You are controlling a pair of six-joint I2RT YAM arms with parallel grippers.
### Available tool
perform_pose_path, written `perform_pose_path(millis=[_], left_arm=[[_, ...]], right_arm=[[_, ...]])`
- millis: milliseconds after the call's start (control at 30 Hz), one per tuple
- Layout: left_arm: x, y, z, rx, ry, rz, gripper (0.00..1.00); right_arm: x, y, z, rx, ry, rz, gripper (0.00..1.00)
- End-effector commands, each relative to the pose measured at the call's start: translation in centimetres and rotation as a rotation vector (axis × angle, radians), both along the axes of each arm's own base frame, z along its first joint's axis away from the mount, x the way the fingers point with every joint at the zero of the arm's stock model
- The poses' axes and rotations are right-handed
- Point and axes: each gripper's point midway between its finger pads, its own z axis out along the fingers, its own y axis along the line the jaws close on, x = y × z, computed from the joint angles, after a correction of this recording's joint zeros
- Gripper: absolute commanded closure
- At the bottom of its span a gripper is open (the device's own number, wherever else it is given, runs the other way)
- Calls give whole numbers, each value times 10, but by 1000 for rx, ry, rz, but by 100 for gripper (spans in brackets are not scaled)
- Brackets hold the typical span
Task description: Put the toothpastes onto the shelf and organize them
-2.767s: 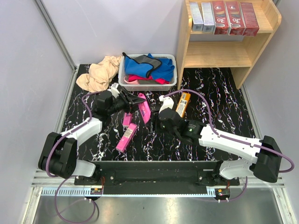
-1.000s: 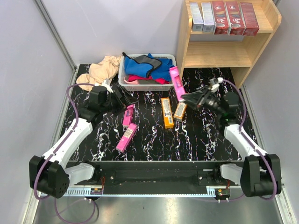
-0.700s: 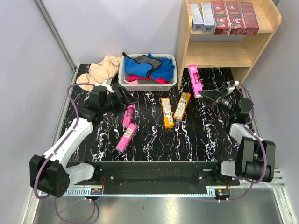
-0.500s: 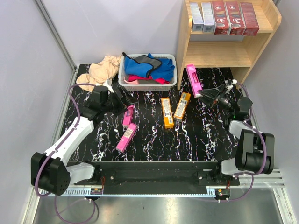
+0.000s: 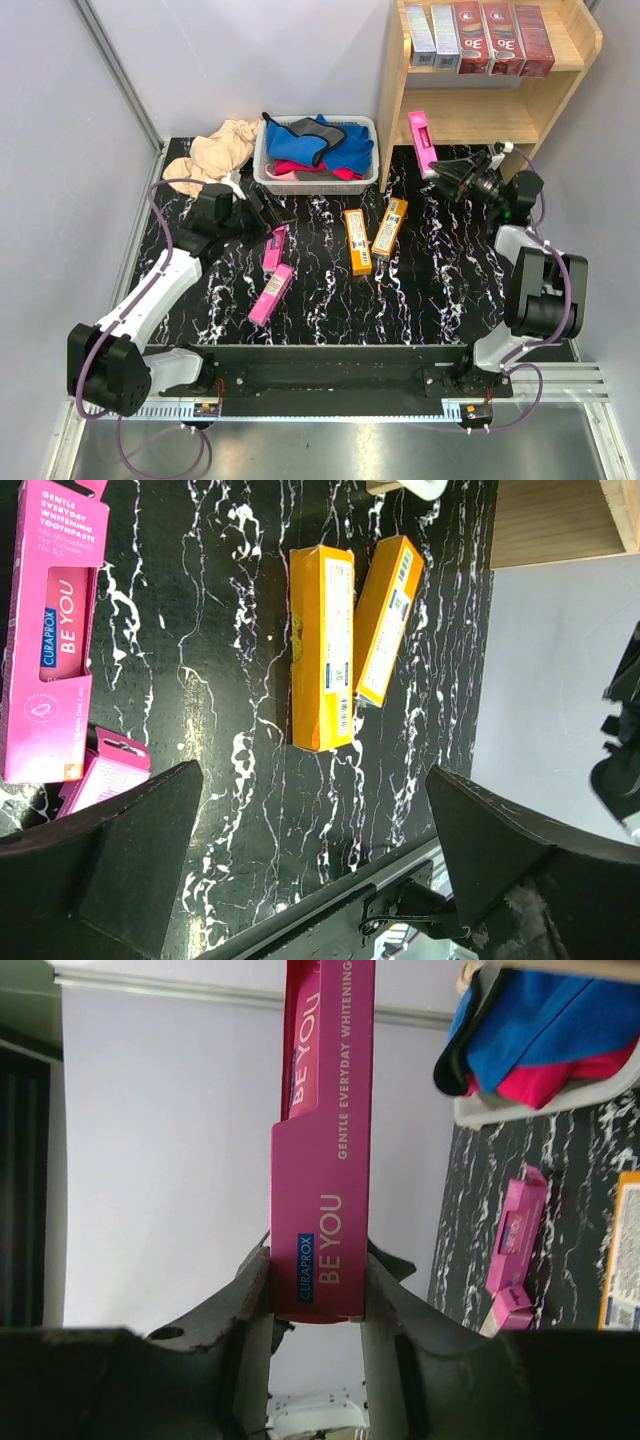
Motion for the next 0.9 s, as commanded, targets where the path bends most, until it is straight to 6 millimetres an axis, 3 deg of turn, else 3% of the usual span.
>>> perform_pose_path(millis=[0,33,167,367,533,867], left_arm=[[11,-1,9,2,-65,-3,1],[12,-1,8,0,-62,-2,1],[12,-2,6,0,-59,-6,1],[13,-3,5,0,-58,-12,1],[12,-2,6,0,-58,-12,1],[10,-4,3,-9,-53,-18,1]], right_arm=[[38,-14,7,-83,-31,-93,78],[44,-16,-1,-84,27,-101,78],[72,-23,-5,-90,53,-118,78],[103,-8,-3,-42,73,-71,79],[120,8,-9,-40,109,-58,79],[154,21,-23,-43,171,-79,77]])
